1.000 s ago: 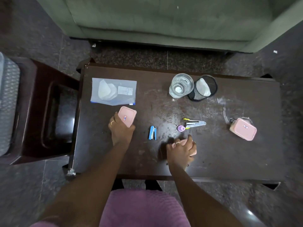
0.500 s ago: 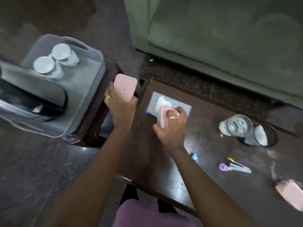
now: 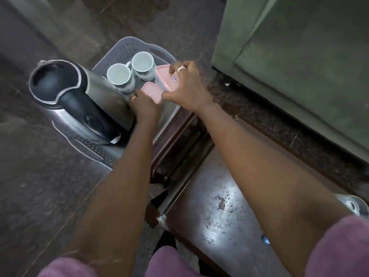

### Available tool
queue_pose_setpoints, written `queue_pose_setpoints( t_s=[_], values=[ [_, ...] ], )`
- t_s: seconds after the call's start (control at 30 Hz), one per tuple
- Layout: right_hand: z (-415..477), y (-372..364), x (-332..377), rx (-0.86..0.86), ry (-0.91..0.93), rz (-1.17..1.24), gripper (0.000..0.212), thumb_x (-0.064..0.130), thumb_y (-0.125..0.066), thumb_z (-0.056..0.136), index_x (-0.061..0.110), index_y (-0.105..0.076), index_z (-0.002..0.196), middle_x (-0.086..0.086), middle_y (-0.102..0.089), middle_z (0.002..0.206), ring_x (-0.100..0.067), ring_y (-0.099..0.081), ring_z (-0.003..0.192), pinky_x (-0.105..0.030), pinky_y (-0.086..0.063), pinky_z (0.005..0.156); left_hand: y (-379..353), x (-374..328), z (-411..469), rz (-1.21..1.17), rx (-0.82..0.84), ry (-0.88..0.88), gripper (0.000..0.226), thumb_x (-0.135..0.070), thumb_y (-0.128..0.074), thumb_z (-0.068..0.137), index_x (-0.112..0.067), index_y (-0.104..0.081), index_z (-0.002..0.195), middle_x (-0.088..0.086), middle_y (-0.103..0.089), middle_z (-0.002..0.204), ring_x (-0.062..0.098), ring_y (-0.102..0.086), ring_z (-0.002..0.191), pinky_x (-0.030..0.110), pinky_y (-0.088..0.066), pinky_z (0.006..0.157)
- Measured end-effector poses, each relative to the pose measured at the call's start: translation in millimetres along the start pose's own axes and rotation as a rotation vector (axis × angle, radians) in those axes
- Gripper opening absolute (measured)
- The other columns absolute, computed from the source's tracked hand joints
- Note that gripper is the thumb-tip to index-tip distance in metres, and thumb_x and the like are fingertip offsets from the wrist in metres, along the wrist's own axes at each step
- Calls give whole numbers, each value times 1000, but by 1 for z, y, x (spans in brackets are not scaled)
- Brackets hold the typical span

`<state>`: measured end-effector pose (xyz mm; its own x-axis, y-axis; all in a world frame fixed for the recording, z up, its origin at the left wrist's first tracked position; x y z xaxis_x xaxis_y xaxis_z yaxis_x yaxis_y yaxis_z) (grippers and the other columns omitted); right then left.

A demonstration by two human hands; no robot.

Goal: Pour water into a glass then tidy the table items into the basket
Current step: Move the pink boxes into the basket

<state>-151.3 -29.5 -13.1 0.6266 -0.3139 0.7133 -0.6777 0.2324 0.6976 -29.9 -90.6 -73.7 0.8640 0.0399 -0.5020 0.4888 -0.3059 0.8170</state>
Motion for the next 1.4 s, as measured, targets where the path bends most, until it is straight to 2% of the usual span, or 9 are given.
queue_pose_setpoints(
  t_s=[0.13,0.23,0.57,0.77,0.97,1.13,1.2,1.27,1.4],
  values=[
    [31,-19,-5,161,-1,-197,52,35,-78,61,10,-54,100,-16,-49,120,-32,-45,114,-34,-38,96,-8,2,12,101,6,-1,77,-32,-57,90,10,-16,141,27,-20,149,38,-18,140,38,-9,118],
    [44,-26,-12,172,11,-258,44,32,-76,65,12,-54,98,-16,-50,123,-32,-45,116,-36,-38,97,-11,3,19,162,-13,-18,66,-22,-41,99,10,-6,143,27,-7,154,38,-3,144,39,1,119],
    [47,-46,-27,124,38,-522,56,9,-65,81,2,-41,132,-16,-43,141,-32,-41,129,-36,-31,107,-23,3,24,265,-114,21,50,-2,-21,99,11,-3,143,26,-5,155,36,-6,145,41,-6,119],
    [53,-53,-28,136,-1,-590,66,12,-67,83,3,-32,138,-15,-34,148,-31,-33,137,-36,-23,114,-19,3,21,278,-36,-5,57,-8,-31,99,8,-2,145,24,-1,156,36,-3,145,42,-3,119],
    [22,-42,-22,-5,82,-504,35,14,-47,92,6,-49,126,-14,-52,135,-28,-40,131,-34,-23,111,-11,-27,-9,126,-86,-225,58,-11,-42,92,1,-19,145,21,-18,154,32,-17,143,43,-12,118],
    [-49,-15,-52,-226,34,-323,37,14,-41,94,4,-50,129,-14,-51,139,-21,-38,136,-28,-16,114,-29,-51,-75,-149,-103,-431,47,2,-42,89,1,-42,136,21,-43,143,31,-37,135,41,-21,116],
    [-89,-5,-74,-309,-56,-287,38,10,-44,92,-1,-52,128,-18,-52,137,-26,-42,134,-31,-23,112,-44,-59,-107,-207,-47,-507,47,9,-43,85,2,-49,130,21,-50,137,31,-43,132,43,-26,115],
    [-131,2,-95,-343,-169,-284,36,7,-49,90,-3,-55,124,-21,-58,130,-31,-50,126,-38,-34,107,-62,-61,-138,-172,-4,-550,48,12,-44,82,2,-51,128,20,-53,134,31,-45,129,47,-27,114],
    [-220,21,-136,-428,-331,-288,21,0,-59,75,-3,-67,94,-21,-71,95,-36,-67,85,-40,-52,76,-112,-72,-219,-151,160,-631,44,5,-43,85,-2,-53,127,17,-58,128,32,-52,121,41,-34,111]
  ],
)
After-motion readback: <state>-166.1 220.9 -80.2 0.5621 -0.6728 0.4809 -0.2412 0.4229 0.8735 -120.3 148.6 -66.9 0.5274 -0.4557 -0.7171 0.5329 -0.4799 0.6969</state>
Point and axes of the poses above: each hand's wrist, its own z-axis towards the middle knuckle, its own y-axis out of the back of the hand, x = y × z, the point moved 4 cm from there along z, towards the middle knuckle
